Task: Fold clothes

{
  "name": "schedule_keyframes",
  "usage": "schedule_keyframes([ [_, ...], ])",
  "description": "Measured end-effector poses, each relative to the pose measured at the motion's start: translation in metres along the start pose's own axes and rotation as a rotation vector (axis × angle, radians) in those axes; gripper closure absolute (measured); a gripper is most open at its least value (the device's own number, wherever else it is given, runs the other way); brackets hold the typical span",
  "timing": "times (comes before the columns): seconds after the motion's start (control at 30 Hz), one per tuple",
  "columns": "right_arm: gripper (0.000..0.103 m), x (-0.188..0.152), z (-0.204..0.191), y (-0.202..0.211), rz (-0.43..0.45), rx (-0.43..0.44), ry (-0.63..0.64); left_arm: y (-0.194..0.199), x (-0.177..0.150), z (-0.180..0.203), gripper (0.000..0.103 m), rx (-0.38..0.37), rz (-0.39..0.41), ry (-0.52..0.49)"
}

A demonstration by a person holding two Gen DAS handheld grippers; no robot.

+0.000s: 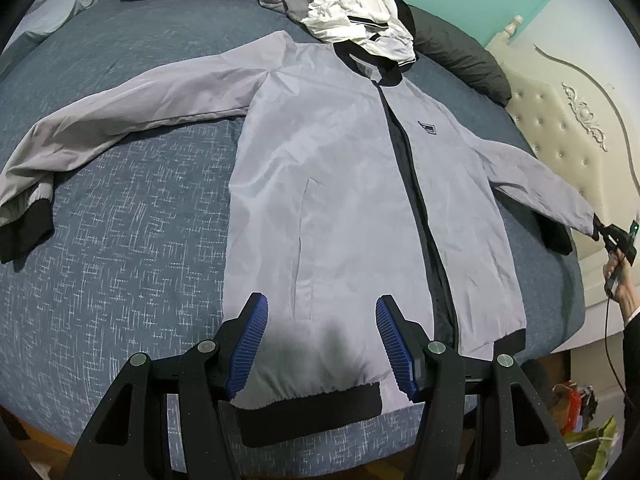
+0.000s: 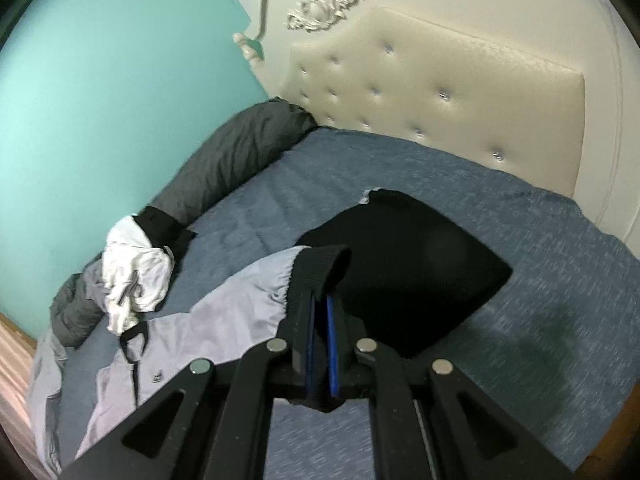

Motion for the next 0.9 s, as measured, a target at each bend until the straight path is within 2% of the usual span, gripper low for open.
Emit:
schedule_keyframes([
  [0.1,0.098,-0.009,0.027,-0.021,-0.047,-0.057,-0.005,-0.008,0.001,0.002,0.043,0.018,-0.015,-0.010],
  [0.33,0.098,-0.068,0.091,-0.070,-0.198,-0.203,0.008,-0.028,0.006,0.012,0.042,0.030,-0.049,-0.032],
  [0.43,0.096,-0.075,0.101,-0.073,-0.180,-0.222,0.026,-0.036,0.008,0.019,0.043,0.025,-0.060,-0.042],
  [0.5,0.095,-0.070,0.101,-0.067,-0.143,-0.200,0.012,-0.041,0.011,0.025,0.043,0.018,-0.063,-0.049],
  [0.53,0.089,-0.067,0.100,-0.063,-0.121,-0.175,-0.003,-0.043,0.011,0.028,0.042,0.014,-0.064,-0.051],
  [0.63,0.048,-0.060,0.095,-0.053,-0.076,-0.109,-0.022,-0.047,0.013,0.036,0.042,0.003,-0.064,-0.058],
  [0.83,0.047,-0.081,0.099,-0.062,-0.124,-0.079,-0.048,-0.044,0.016,0.045,0.042,-0.007,-0.058,-0.072],
  [0.9,0.052,-0.089,0.101,-0.065,-0.141,-0.070,-0.056,-0.042,0.017,0.044,0.042,-0.003,-0.057,-0.074],
])
Point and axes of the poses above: each gripper's, at about its wrist camera, not at the fingertips, and y roughly against the way its jaws point, z to its right, x to its top, the point moved 9 cm from there along -y, roughly the way its jaws point, and after that the axes turned 7 degrees about z, right-handed, at the moved point
